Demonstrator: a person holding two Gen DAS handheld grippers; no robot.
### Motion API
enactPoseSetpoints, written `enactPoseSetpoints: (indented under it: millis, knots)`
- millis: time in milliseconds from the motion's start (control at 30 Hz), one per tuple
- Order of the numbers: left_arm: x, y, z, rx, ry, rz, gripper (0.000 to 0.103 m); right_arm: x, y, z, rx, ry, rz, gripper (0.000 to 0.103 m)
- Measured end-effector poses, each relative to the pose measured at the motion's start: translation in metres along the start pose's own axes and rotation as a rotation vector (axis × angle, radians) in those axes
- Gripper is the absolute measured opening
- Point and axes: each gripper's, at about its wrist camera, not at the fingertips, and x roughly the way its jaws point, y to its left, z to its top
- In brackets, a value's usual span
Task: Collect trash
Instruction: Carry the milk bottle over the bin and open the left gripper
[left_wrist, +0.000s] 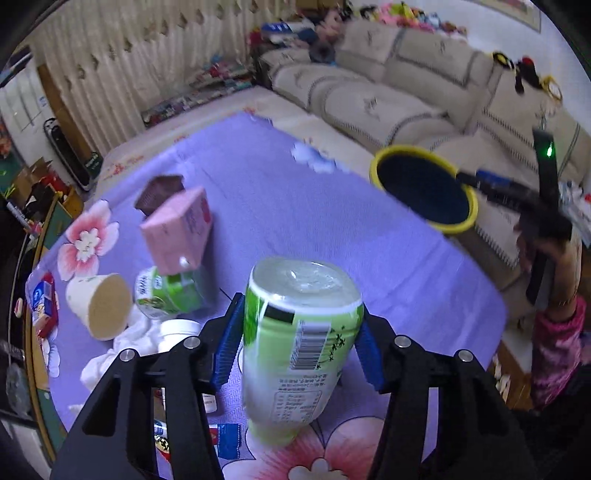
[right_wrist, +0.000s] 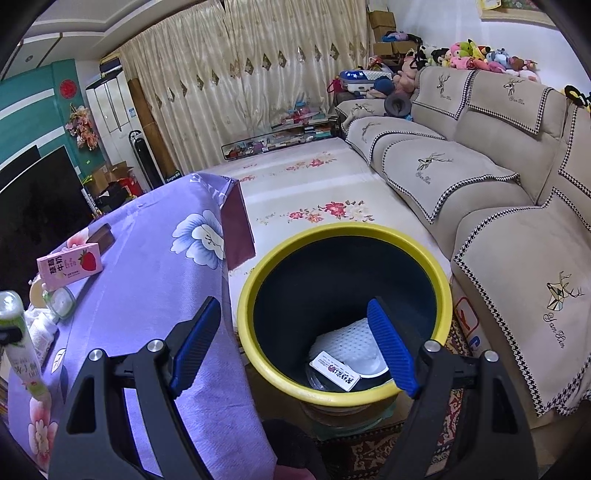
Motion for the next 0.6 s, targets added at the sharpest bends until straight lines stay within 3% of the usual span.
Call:
enactPoseSetpoints:
  millis: [200, 600]
  knots:
    - [-0.021, -0.006, 0.002, -0.018, -0.058, -0.002, 0.054, -0.007, 0.0, -0.001, 0.002, -0.011, 0.003, 0.077]
    - [-0.013, -0.042, 0.03, 0.026, -0.096, -0.063, 0.054, -0.026, -0.018, -0.004, 0.023, -0.049, -0.027, 0.077]
